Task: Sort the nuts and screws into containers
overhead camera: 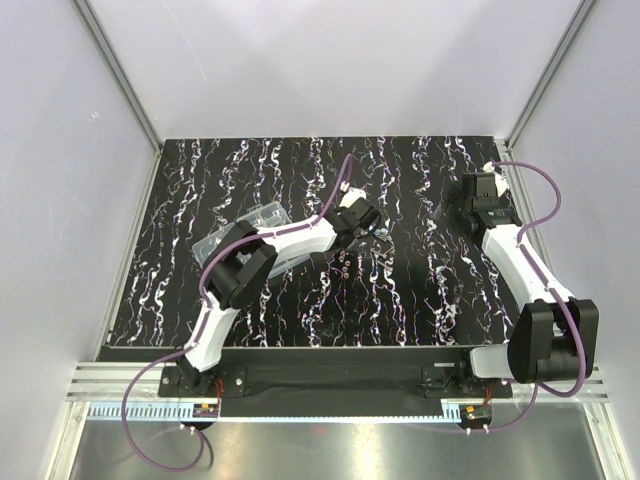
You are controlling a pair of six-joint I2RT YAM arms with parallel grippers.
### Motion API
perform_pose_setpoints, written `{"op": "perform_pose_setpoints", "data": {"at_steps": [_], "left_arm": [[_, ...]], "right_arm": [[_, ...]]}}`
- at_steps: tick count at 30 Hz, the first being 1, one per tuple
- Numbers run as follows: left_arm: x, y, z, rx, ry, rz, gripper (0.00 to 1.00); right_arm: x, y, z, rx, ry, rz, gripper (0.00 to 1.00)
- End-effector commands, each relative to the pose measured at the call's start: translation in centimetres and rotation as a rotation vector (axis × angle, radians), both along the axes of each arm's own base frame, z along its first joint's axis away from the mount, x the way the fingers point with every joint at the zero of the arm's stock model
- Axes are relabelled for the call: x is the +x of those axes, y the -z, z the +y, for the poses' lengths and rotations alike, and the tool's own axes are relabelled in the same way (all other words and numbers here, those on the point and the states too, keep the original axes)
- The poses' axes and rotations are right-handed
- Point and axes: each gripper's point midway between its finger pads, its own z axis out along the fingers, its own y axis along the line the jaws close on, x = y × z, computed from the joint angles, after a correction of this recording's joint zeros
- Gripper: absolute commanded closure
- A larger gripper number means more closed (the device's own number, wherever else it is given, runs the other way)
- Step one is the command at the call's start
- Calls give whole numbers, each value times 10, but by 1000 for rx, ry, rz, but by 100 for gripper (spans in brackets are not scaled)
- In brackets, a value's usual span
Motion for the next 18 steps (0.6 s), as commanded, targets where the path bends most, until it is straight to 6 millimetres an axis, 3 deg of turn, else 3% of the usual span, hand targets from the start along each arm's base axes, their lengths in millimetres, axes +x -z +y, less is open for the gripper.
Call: {"op": "perform_pose_setpoints", "data": {"at_steps": [1, 4, 7, 9, 11, 14, 18], "left_arm": [[10, -8, 0, -19, -24, -46, 94], [12, -17, 1, -18, -27, -67, 100], [13, -40, 4, -30, -24, -99, 100], [13, -73, 6, -65, -22, -142, 100], [10, -88, 9, -89, -18, -153, 100], [6, -116, 26, -144, -48, -163, 100], [4, -137, 78, -207, -171, -190, 100]], "right_arm": [[10, -17, 2, 8, 4, -49, 22], [11, -17, 3, 12, -1, -48, 22], [13, -18, 6, 24, -10, -51, 22], [16, -16, 12, 53, -31, -56, 23], [17, -16, 17, 71, -52, -60, 23], [21, -20, 28, 109, -96, -87, 23], [23, -19, 41, 160, -154, -106, 23]]}}
